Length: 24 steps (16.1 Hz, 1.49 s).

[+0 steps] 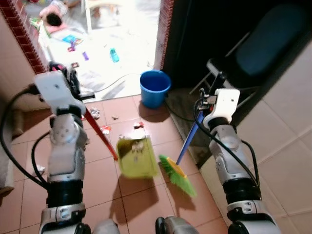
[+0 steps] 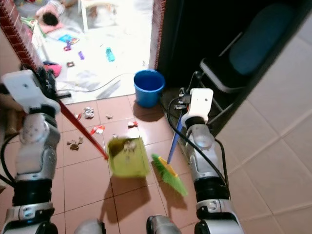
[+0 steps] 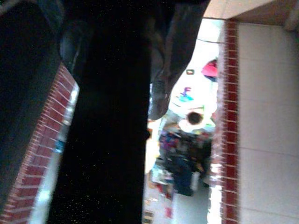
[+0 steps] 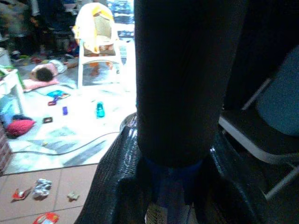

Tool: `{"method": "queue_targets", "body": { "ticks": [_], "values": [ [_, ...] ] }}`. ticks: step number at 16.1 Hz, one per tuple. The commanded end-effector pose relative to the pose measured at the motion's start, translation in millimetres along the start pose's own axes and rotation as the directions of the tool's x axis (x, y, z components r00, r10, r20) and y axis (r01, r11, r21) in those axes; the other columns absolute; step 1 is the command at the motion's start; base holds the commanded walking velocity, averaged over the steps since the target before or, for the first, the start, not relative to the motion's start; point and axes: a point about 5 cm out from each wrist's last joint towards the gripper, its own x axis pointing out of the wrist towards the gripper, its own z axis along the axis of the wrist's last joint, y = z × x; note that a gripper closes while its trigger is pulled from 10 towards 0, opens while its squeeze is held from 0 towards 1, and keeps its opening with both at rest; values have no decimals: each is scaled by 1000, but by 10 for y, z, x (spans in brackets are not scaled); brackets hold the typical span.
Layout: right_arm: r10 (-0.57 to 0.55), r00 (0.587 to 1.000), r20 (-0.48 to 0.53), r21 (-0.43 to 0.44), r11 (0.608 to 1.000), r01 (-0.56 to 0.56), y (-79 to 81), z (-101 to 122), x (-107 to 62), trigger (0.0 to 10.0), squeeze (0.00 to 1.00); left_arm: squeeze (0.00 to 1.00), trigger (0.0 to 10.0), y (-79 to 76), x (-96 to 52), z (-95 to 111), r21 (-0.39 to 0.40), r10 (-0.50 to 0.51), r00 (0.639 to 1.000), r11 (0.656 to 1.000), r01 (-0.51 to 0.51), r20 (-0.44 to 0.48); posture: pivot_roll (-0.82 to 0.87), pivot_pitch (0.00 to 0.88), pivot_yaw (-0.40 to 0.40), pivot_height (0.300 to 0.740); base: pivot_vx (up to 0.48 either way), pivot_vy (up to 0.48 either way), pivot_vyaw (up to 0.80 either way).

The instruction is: Sweep floor

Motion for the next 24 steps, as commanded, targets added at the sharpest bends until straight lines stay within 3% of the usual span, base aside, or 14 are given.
{"method": "queue_targets", "body": {
  "ticks": [1, 10, 16, 21, 24],
  "values": [
    [-5, 1000, 25, 8, 1000, 5, -16, 60, 13, 10000, 0, 0, 10000, -5, 86, 237, -7, 12, 994, 1000, -11, 108, -10, 56, -51, 740, 300, 0, -800],
    [-9, 1000, 27, 1, 1000, 9, -30, 64, 16, 10000, 0, 0, 10000, -5, 154, 326, -22, 16, 990, 1000, -13, 137, -13, 55, -50, 740, 389, 0, -624],
    [-7, 1000, 21, 0, 1000, 7, -30, 48, 12, 10000, 0, 0, 10000, -23, 251, 585, -55, 39, 976, 998, -28, 215, -15, 57, -50, 740, 403, 0, -670],
    [-8, 1000, 9, 2, 1000, 7, -33, 25, 12, 10000, 0, 0, 10000, -24, 361, 914, -81, 63, 951, 996, -40, 302, -15, 57, -49, 740, 420, 0, -160],
    [-1, 1000, 16, 0, 1000, 1, -15, 31, 11, 10000, 0, 0, 10000, 2, 382, 928, -79, 72, 950, 996, -50, 305, -15, 57, -49, 740, 423, 0, -267]
  ]
}}
